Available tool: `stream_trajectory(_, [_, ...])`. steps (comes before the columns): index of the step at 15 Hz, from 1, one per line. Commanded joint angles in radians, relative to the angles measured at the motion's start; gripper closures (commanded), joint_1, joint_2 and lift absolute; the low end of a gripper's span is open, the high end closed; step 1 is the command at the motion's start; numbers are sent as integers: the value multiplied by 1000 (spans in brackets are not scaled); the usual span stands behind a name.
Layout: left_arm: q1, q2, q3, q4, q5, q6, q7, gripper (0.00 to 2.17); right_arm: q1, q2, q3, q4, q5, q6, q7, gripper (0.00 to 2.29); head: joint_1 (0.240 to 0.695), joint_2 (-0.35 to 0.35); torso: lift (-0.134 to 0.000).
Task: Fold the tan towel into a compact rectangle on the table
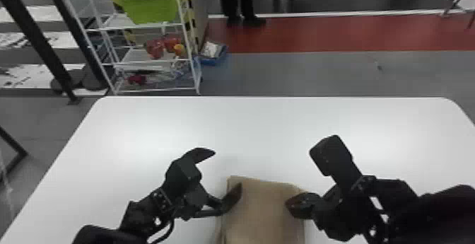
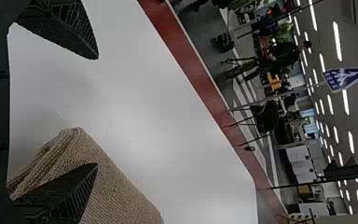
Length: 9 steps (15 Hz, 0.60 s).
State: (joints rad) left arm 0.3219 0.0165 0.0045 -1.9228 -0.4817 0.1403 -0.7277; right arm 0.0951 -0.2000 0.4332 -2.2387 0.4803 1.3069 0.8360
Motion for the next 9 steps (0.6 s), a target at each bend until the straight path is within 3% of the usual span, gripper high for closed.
stream_trajectory(1, [0, -1, -1, 1, -2, 0, -1, 60, 14, -3, -7, 5, 0, -13, 0, 1943, 695, 82, -123])
stream_trajectory(5, [16, -1, 5, -8, 3, 0, -1, 60, 32, -1, -45, -19, -14, -19, 0, 1943, 695, 71, -123])
stream_trajectory(6, [28, -3, 20, -21, 29, 0, 2, 60, 40, 1, -65, -55, -26, -10, -5, 1932, 695, 69, -123])
stream_trajectory(7, [37, -6, 46, -45, 87, 0, 2, 60, 51, 5, -91, -110, -63, 9, -38, 1777, 695, 68, -123])
stream_trajectory(8, [51, -10, 80, -70, 173, 6, 17, 56, 75, 11, -113, -159, -83, 27, -80, 1268, 695, 67, -123])
stream_trajectory(9, [65, -15, 118, -97, 252, 19, 40, 53, 107, 39, -134, -191, -88, 30, -100, 552, 695, 68, -123])
